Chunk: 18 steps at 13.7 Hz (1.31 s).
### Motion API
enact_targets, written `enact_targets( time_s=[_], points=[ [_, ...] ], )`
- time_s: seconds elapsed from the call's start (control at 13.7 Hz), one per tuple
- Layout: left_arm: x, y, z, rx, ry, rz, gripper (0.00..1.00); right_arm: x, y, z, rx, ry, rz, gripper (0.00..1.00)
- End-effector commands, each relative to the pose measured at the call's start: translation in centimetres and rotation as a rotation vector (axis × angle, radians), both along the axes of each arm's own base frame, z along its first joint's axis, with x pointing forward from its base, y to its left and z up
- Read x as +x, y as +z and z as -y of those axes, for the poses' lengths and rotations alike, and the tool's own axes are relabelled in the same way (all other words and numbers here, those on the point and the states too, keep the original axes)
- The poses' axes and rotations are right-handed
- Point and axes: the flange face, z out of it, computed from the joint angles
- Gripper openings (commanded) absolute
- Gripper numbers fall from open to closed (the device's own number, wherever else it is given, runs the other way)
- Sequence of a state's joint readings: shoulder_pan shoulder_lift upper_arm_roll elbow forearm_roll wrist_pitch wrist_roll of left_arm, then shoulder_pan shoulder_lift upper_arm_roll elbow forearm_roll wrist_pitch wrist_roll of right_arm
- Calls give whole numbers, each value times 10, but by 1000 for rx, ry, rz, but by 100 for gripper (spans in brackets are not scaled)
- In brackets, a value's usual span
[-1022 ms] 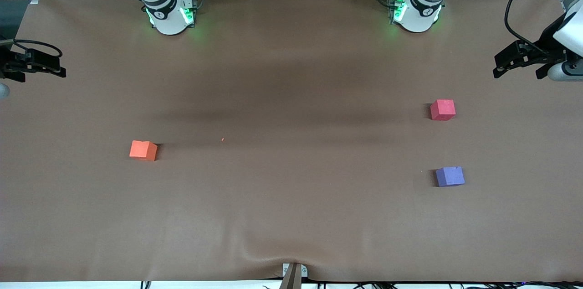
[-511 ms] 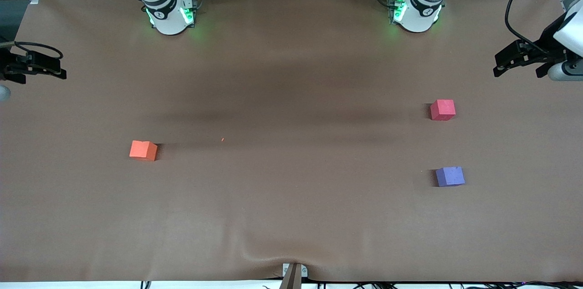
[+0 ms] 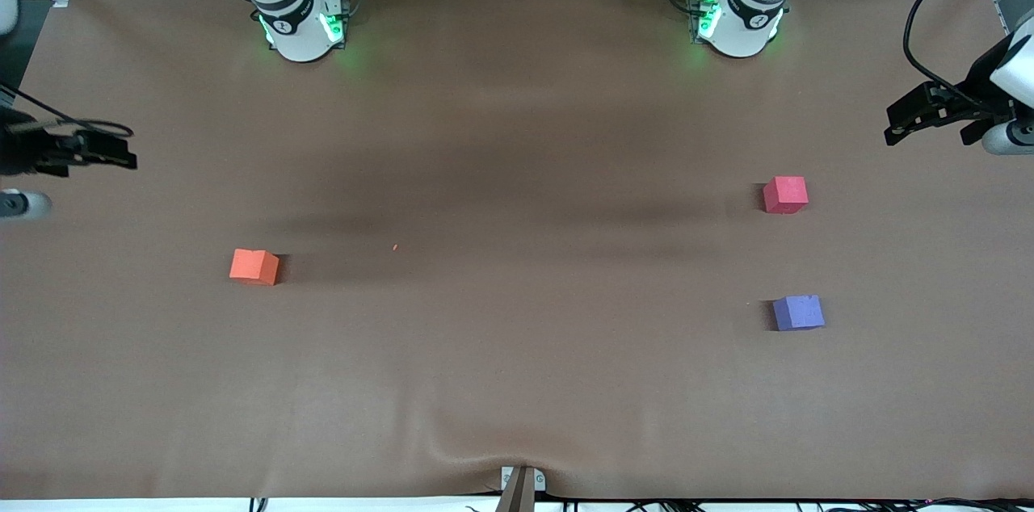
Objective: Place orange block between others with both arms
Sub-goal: 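Reach the right gripper toward the orange cube, then lower the right gripper over the orange cube and close on it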
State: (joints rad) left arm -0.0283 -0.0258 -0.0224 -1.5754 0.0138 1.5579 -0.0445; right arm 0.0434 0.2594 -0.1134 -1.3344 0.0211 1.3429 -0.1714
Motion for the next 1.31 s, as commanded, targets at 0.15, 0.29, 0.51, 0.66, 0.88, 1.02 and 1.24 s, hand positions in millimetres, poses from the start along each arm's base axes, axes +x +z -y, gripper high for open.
enact_targets(
  time_s=[0.15,0.29,0.51,0.66,0.88,1.02,1.24],
  points=[
    [-1,8,-5,22,10,11,100,25,-104,1,-16,9,0,100],
    [-2,10,-6,23,12,11,100,30,-159,3,-19,7,-7,100],
    [-2,10,-18,21,22,12,100,44,-229,-12,-20,37,-32,100],
    [-2,10,-19,21,18,12,100,52,-260,-14,-22,42,-17,100],
    [-1,10,-18,20,16,12,100,57,-302,-9,-28,37,-3,100],
    [-1,10,-18,20,16,12,100,57,-317,-9,-30,38,-8,100],
    [-1,10,-18,18,16,12,100,59,-335,-5,-33,35,0,100]
  ],
)
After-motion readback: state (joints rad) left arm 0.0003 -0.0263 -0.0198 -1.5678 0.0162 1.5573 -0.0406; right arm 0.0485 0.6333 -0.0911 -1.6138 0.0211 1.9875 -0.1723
